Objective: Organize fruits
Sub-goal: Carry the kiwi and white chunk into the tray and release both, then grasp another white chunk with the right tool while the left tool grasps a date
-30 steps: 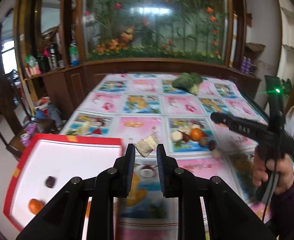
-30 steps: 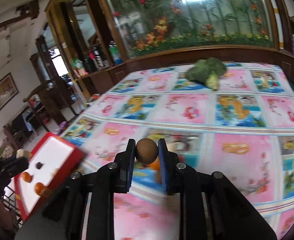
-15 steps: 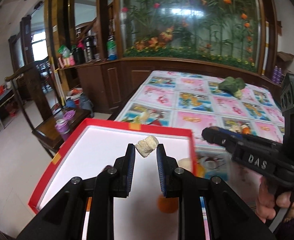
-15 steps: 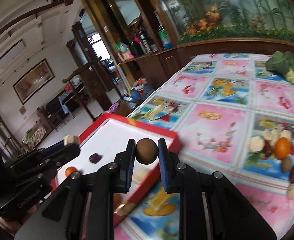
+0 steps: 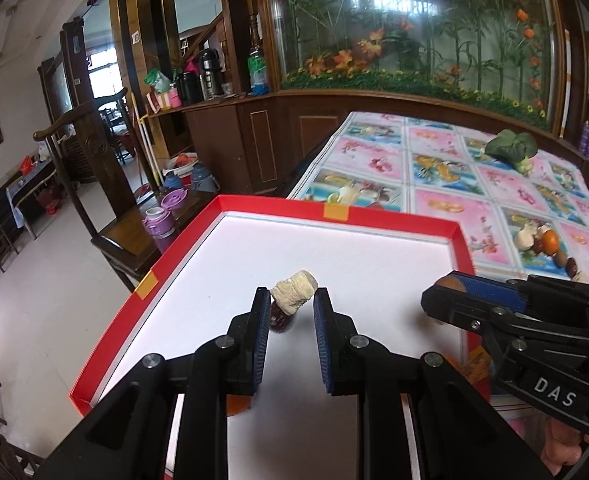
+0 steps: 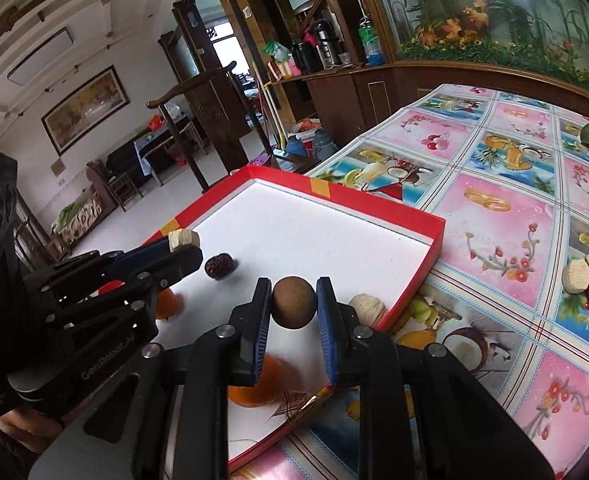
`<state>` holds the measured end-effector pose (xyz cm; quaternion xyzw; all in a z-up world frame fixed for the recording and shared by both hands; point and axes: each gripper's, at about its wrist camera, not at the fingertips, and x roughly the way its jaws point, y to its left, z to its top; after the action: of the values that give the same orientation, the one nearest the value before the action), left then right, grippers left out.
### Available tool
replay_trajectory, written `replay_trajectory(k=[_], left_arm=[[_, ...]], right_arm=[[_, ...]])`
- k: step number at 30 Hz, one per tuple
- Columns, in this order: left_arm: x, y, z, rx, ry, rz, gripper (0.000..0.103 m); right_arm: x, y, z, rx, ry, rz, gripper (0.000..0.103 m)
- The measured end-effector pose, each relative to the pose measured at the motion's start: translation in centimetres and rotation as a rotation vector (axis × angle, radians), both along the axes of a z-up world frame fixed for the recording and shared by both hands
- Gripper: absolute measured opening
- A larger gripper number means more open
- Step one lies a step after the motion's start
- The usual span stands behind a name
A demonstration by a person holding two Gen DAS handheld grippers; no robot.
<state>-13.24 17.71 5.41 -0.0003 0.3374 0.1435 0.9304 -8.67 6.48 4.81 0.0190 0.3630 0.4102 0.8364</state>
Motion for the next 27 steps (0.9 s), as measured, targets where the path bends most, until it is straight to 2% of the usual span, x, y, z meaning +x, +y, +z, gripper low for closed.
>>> replay_trajectory(k=[6, 13, 19, 20, 21, 22, 23, 24, 25, 27], left_arm=[[0.1, 0.1, -0.6, 0.002, 0.026, 0.009, 0.021], [0.2, 0.0, -1.2, 0.003, 0.061, 0.006, 0.021], [0.2, 0.4, -1.6, -0.002, 0.092, 0.034, 0.021], [0.3, 0.6, -1.7, -0.005, 0.098, 0.04, 0.025], [0.2, 0.7, -1.7, -0.01, 0.105, 0.048, 0.036], [0.1, 0.9, -1.7, -0.016, 0.108, 0.058, 0.042], [-0.1, 0.9, -1.5, -0.012, 0.099, 0.065, 0.05], [-0.3, 0.9, -1.4, -0.003, 0.093, 0.07, 0.053], [-0.5, 0.9, -1.2, 0.006, 0.086, 0.075, 0.054], [-0.8, 1.0, -0.8, 0.009, 0.079, 0.08, 0.058]], right_arm=[[0.5, 0.4, -1.0, -0.028, 0.032, 0.011, 0.025], [-0.1, 1.1, -1.2, -0.053, 0.022, 0.037, 0.025], [0.2, 0.8, -1.3, -0.037, 0.036, 0.042, 0.026], [0.3, 0.8, -1.2, -0.034, 0.033, 0.043, 0.026], [0.2, 0.7, -1.1, -0.03, 0.03, 0.044, 0.031], [0.1, 0.5, -0.9, -0.018, 0.029, 0.047, 0.034], [0.1, 0.2, -0.7, 0.002, 0.031, 0.052, 0.042], [0.0, -0.2, -0.3, 0.026, 0.026, 0.047, 0.052], [-0.1, -0.5, 0.0, 0.036, 0.014, 0.039, 0.056], [-0.4, -1.3, 0.8, 0.058, -0.027, 0.021, 0.058]])
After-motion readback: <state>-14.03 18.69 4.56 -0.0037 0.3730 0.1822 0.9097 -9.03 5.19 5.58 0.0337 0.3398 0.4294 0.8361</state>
